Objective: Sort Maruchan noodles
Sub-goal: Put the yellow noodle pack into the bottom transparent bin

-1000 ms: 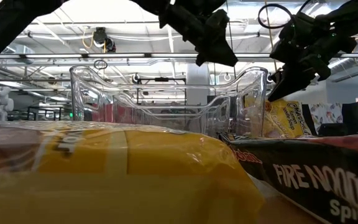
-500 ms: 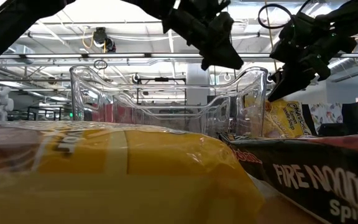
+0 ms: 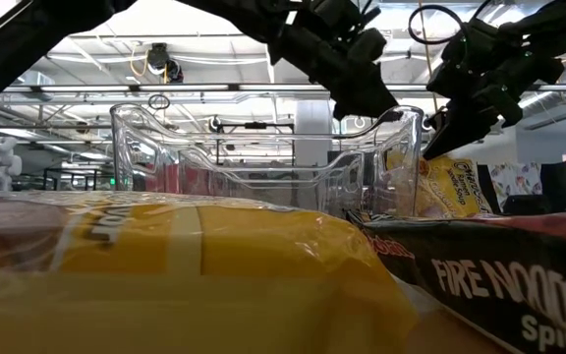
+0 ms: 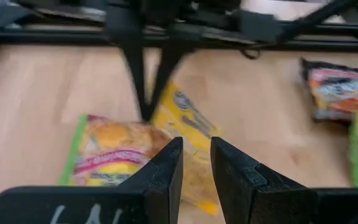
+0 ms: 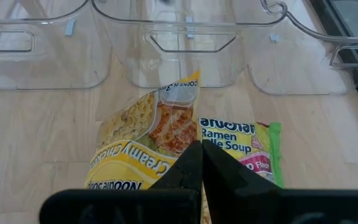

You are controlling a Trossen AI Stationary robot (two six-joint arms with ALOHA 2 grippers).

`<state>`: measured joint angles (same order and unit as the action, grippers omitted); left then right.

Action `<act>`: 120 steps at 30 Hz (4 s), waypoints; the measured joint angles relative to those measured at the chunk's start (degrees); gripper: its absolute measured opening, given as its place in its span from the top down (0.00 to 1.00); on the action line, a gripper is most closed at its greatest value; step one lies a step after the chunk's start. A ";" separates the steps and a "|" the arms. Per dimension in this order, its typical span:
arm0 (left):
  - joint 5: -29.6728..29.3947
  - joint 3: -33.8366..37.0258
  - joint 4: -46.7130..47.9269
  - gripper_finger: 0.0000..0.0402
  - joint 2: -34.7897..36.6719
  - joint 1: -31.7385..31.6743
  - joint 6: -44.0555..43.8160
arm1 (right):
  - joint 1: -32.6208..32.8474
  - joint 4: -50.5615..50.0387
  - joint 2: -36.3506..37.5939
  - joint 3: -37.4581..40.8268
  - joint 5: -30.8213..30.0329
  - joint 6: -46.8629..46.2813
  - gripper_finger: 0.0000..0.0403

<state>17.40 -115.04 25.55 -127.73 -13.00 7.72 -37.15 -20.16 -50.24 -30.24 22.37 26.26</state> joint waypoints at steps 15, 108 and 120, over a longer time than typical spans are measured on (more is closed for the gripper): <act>0.72 0.63 3.24 0.78 -0.58 -1.37 0.46 | -0.02 -0.02 0.26 0.00 0.17 1.03 1.00; -7.62 -6.26 4.32 0.99 -7.33 0.20 7.63 | -0.02 -0.02 2.24 0.00 0.25 1.46 1.00; -7.60 -6.26 4.34 1.00 -7.31 1.15 6.79 | -0.01 0.01 3.17 0.00 0.24 1.29 1.00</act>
<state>9.80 -121.30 29.89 -135.04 -11.86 14.51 -37.15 -20.15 -47.07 -30.24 22.61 27.56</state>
